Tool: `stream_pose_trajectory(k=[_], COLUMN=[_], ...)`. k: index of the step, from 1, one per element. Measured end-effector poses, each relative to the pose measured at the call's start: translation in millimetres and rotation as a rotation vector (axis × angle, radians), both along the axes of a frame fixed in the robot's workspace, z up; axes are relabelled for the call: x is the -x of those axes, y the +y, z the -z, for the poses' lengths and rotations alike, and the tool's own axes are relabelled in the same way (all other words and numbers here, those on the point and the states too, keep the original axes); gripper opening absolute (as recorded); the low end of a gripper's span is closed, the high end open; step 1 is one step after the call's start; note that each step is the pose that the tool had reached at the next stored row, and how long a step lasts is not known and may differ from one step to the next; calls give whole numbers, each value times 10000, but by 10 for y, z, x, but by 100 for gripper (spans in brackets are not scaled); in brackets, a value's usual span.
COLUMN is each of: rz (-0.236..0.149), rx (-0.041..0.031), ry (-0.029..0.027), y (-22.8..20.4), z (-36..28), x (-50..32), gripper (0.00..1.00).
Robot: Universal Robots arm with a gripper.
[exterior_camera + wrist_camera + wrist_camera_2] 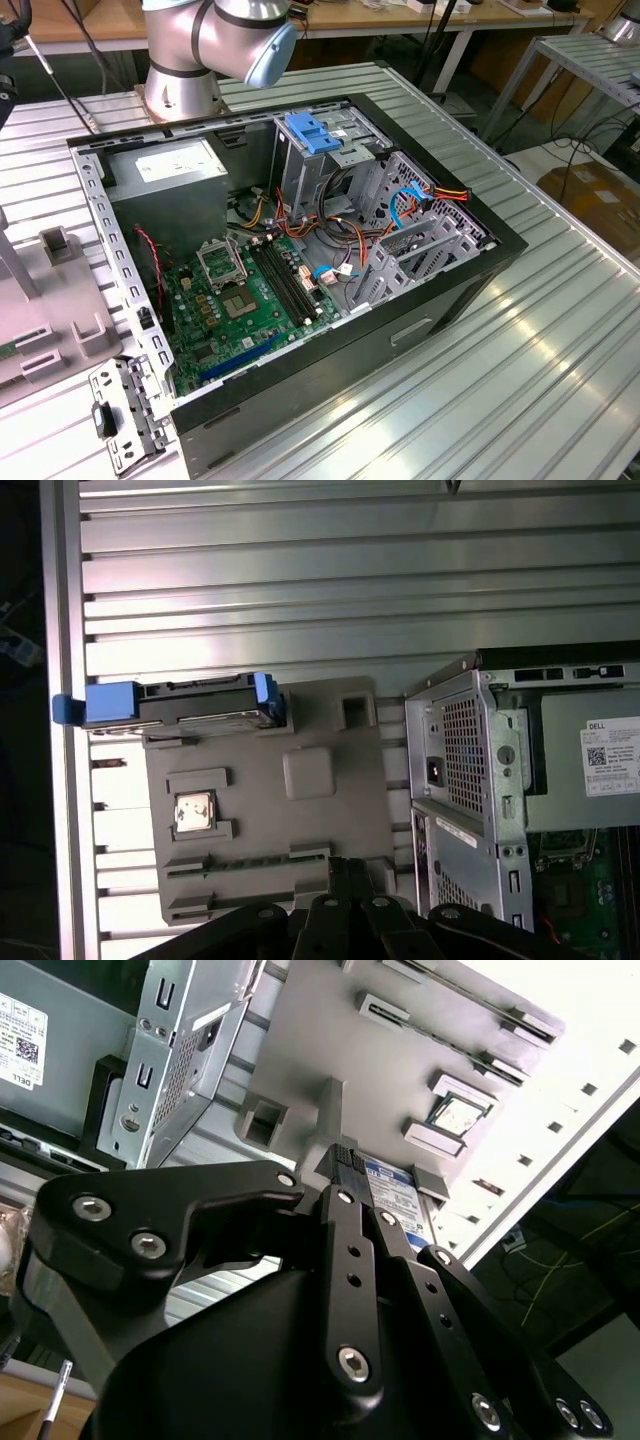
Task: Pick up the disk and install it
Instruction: 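Reach for the disk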
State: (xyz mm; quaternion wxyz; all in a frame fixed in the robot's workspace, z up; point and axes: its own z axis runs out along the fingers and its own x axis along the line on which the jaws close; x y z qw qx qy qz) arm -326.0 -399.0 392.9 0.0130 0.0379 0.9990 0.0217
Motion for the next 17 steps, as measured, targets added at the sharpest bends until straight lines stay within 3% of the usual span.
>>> stream_pose_trajectory(k=[17], rz=[0], rx=[-1], ry=[0], y=[0], z=[2], x=[174], gripper=[11])
